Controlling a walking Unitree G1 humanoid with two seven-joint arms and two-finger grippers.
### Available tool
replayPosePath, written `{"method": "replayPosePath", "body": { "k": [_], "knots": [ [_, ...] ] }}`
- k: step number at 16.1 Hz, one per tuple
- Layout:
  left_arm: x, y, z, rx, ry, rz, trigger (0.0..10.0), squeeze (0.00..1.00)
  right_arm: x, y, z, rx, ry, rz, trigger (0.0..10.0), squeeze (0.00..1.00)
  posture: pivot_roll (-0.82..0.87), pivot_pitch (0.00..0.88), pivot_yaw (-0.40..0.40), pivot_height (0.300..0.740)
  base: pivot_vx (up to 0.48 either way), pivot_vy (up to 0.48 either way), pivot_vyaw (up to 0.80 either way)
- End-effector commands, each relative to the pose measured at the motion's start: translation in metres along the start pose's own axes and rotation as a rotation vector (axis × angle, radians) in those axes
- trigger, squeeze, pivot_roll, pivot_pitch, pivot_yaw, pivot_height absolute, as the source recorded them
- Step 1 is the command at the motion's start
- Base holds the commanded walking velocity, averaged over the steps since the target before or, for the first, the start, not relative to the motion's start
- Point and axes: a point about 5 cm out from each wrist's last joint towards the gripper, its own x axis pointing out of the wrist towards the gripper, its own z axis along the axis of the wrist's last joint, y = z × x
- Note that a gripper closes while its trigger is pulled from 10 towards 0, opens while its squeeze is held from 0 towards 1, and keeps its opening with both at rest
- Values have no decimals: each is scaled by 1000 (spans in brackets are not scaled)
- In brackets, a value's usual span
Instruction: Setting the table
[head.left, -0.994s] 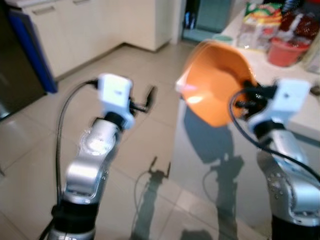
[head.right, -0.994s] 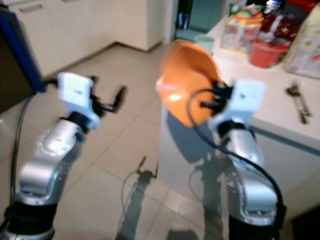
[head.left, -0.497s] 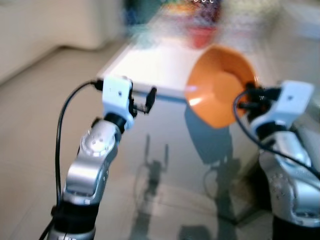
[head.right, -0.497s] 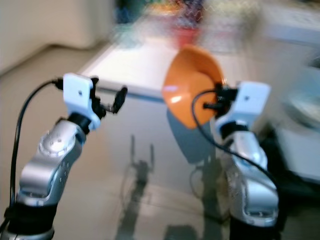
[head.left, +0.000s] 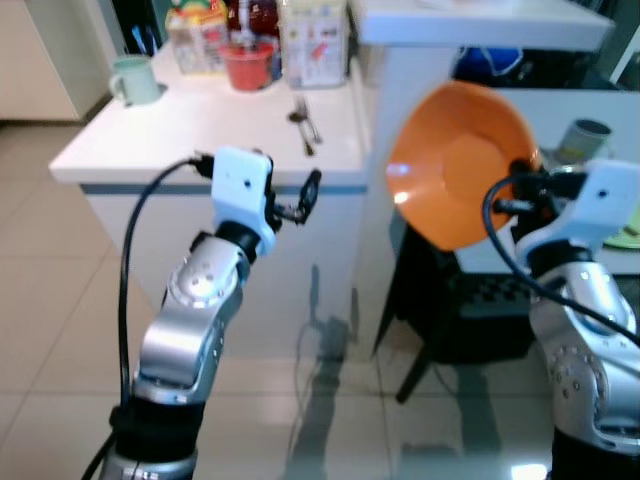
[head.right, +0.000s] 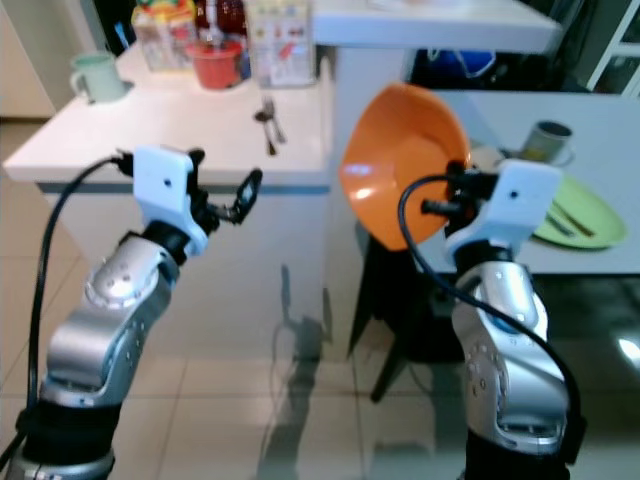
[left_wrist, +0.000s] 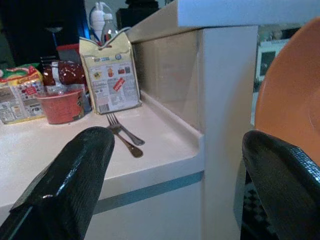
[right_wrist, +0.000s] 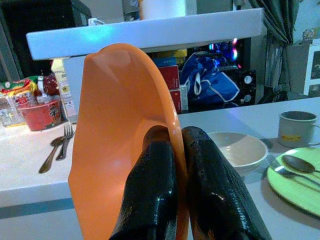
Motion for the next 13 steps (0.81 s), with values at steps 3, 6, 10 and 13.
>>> {"method": "replayPosePath", "body": {
  "k": [3, 6, 10, 13],
  "knots": [
    [1, 8, -1, 18, 9, 52, 10000, 0, 2, 9, 11, 10, -58, 31, 10000, 0, -69, 0, -3, 740, 0, -405, 0],
    [2, 9, -1, 21, 8, 59, 10000, 0, 3, 6, 12, -9, -66, 16, 10000, 0, -68, 0, -5, 740, 0, -406, 0],
    [3, 11, -1, 26, 6, 70, 10000, 0, 9, -1, 8, -61, -17, -44, 10000, 0, -67, 0, -2, 740, 0, -406, 0],
    [5, 10, 0, 33, 5, 63, 10000, 0, 16, -9, 5, -93, -14, -99, 10000, 0, -51, 0, -20, 740, 0, -405, 0]
  ]
}}
